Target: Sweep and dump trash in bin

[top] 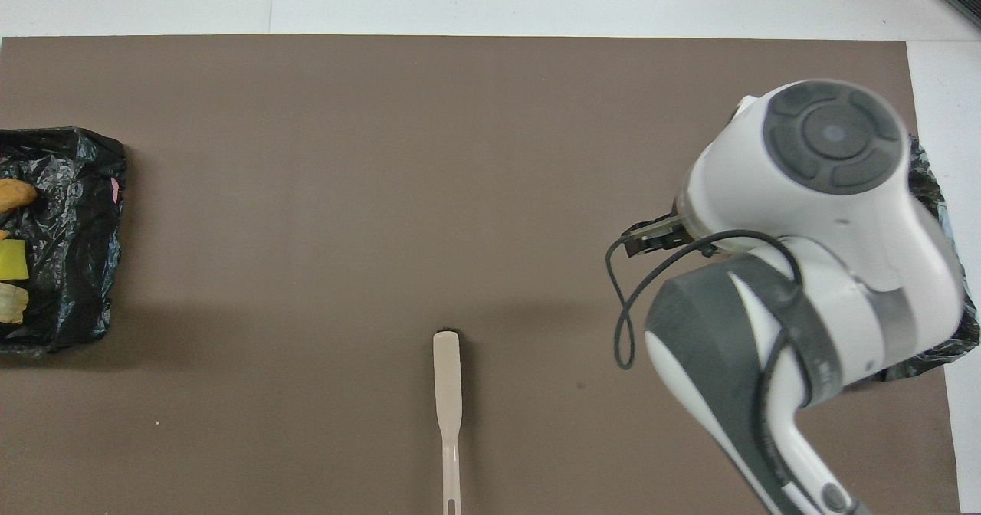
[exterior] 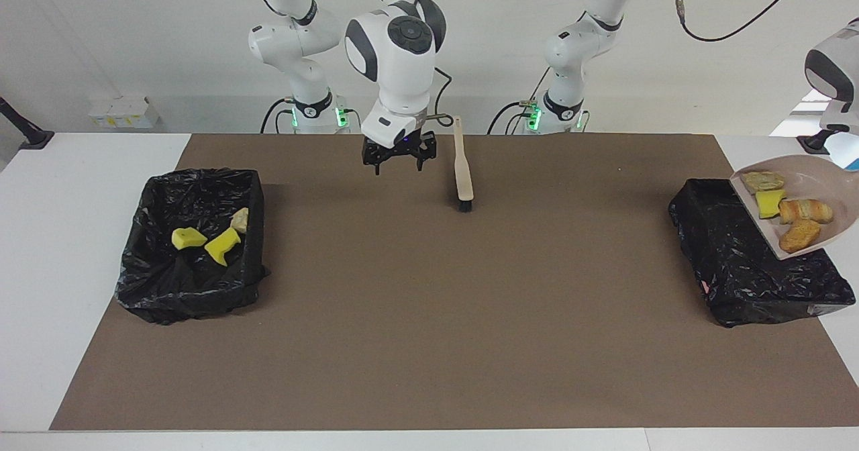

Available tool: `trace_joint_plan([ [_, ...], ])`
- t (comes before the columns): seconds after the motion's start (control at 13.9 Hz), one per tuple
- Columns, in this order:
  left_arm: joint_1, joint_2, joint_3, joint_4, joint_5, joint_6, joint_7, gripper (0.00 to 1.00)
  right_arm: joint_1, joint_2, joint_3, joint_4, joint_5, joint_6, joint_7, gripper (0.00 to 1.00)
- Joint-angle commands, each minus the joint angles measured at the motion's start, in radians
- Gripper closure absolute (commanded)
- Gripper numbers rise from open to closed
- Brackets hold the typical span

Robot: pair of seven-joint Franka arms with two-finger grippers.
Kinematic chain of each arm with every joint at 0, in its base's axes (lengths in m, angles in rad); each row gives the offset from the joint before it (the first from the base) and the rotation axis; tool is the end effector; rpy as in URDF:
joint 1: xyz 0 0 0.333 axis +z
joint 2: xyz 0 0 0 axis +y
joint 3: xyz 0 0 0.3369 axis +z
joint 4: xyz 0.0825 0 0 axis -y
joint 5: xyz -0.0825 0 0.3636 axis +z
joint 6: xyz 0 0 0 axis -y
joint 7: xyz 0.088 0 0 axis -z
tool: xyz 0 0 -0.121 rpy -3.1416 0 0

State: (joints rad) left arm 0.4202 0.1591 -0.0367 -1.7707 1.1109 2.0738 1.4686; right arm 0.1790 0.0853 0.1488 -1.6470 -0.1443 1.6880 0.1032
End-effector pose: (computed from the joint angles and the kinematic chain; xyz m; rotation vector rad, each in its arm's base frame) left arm 0.5541 0.2865 0.5278 -1.6000 1.6343 0.8969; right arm 0.5416 0.1641 0.5613 2.9826 0.3662 -0.0216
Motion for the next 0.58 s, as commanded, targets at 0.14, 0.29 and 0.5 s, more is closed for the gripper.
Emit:
trace_joint_plan([
  [0.14, -0.083, -0.049, 0.009, -0.012, 0.156, -0.196, -0.194, 1.0, -0.189, 0.005, 0.006, 0.09, 0.002, -0.073, -0.096, 0.0],
  [0.29, -0.098, -0.081, 0.008, 0.0, 0.161, -0.239, -0.192, 1.0, -0.246, -0.002, 0.005, 0.09, 0.009, -0.086, -0.097, 0.0],
  [0.5, -0.162, -0.099, -0.021, 0.027, 0.124, -0.32, -0.185, 1.0, -0.269, -0.074, 0.003, 0.032, 0.026, -0.122, -0.139, 0.0],
])
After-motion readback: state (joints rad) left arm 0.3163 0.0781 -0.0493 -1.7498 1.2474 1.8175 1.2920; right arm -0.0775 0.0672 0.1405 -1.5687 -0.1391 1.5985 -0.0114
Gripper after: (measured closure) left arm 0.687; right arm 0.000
